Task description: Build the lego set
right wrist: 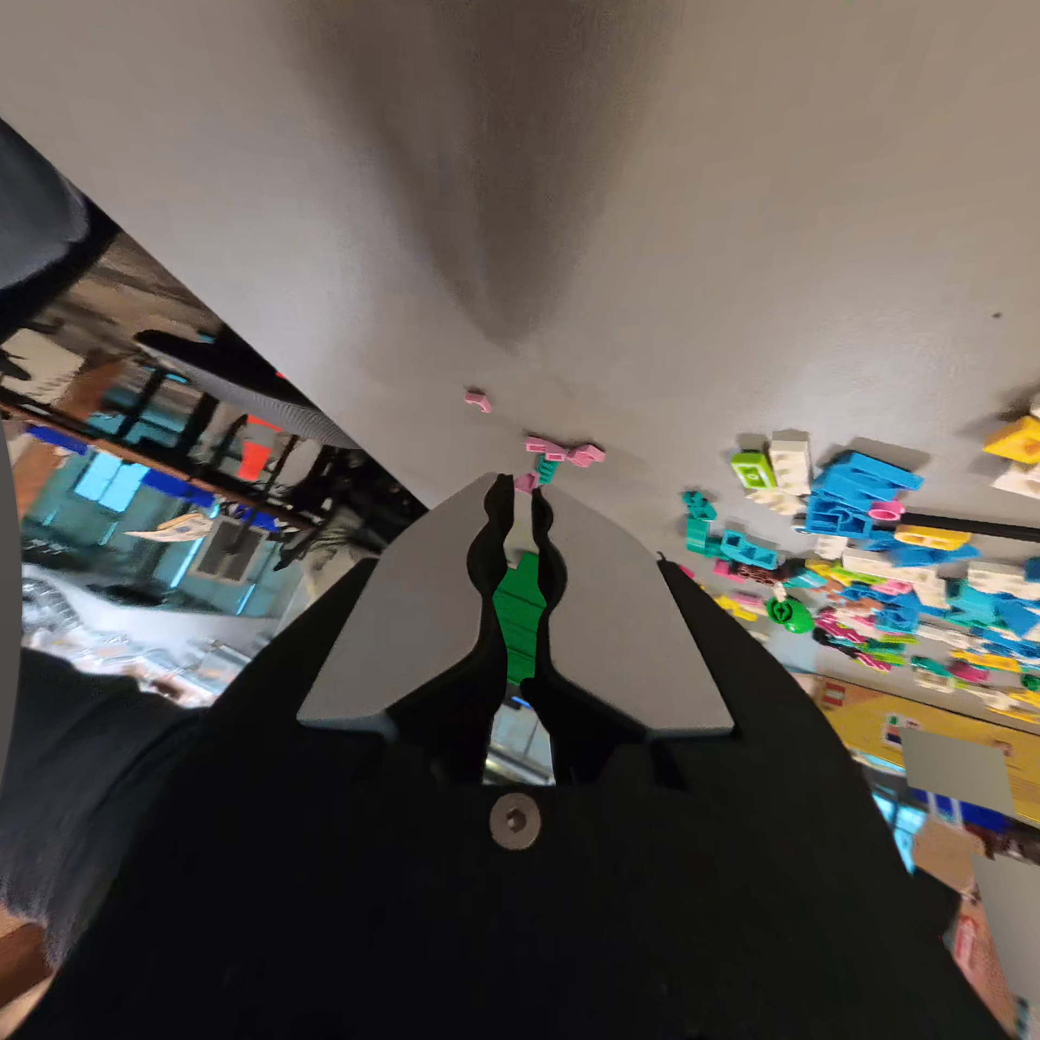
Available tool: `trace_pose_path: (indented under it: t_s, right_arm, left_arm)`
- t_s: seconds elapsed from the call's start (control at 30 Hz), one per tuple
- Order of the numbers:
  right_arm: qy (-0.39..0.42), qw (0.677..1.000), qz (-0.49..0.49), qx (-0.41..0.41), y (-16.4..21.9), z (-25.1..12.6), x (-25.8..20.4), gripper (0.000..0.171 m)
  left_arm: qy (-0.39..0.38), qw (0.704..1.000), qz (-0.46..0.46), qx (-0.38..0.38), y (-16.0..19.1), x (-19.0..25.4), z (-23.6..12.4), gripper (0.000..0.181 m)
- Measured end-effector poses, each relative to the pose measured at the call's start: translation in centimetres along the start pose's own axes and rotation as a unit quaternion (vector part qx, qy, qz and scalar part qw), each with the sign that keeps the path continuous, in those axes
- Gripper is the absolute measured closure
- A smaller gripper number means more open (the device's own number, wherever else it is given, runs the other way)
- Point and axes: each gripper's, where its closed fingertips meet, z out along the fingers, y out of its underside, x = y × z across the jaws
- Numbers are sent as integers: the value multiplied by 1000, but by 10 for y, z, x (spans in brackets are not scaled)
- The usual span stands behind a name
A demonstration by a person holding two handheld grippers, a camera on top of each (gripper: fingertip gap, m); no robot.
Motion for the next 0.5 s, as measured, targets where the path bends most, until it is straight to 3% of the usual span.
trace_pose_path:
  t_s: [0.5]
  right_arm:
    - [-31, 999, 33, 23, -16, 11, 11, 165]
  left_arm:
    - [3, 1000, 2, 2, 1, 0, 1, 180]
